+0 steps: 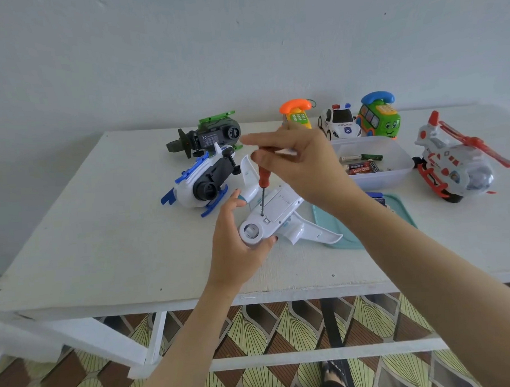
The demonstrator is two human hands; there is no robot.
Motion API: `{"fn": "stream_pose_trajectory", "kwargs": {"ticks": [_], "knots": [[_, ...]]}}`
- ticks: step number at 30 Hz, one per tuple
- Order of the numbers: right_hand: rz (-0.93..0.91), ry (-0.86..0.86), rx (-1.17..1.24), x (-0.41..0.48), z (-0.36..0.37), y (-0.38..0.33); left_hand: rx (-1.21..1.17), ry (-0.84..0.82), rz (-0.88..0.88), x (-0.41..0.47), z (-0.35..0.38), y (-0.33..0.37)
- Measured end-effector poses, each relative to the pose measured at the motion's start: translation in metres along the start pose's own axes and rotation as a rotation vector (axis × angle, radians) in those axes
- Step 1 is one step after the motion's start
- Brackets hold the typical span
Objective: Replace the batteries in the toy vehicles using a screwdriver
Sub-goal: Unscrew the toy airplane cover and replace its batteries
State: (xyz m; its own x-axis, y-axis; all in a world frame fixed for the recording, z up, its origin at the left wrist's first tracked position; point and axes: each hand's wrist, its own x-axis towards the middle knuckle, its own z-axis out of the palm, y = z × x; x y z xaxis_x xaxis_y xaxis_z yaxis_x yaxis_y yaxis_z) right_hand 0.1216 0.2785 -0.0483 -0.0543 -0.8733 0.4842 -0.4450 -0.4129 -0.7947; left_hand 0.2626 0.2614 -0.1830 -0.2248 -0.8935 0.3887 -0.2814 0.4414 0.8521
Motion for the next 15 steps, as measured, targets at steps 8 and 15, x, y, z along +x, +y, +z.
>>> {"fn": "stream_pose_trajectory", "kwargs": {"ticks": [8,15], "knots": [[-0.035,-0.092,-0.245,0.004,-0.005,-0.007,-0.002,-0.009,-0.015,0.000,-0.001,0.000],[-0.124,0.051,-0.316,0.001,-0.001,-0.006,-0.004,-0.007,-0.022,-0.002,-0.001,0.002]]}}
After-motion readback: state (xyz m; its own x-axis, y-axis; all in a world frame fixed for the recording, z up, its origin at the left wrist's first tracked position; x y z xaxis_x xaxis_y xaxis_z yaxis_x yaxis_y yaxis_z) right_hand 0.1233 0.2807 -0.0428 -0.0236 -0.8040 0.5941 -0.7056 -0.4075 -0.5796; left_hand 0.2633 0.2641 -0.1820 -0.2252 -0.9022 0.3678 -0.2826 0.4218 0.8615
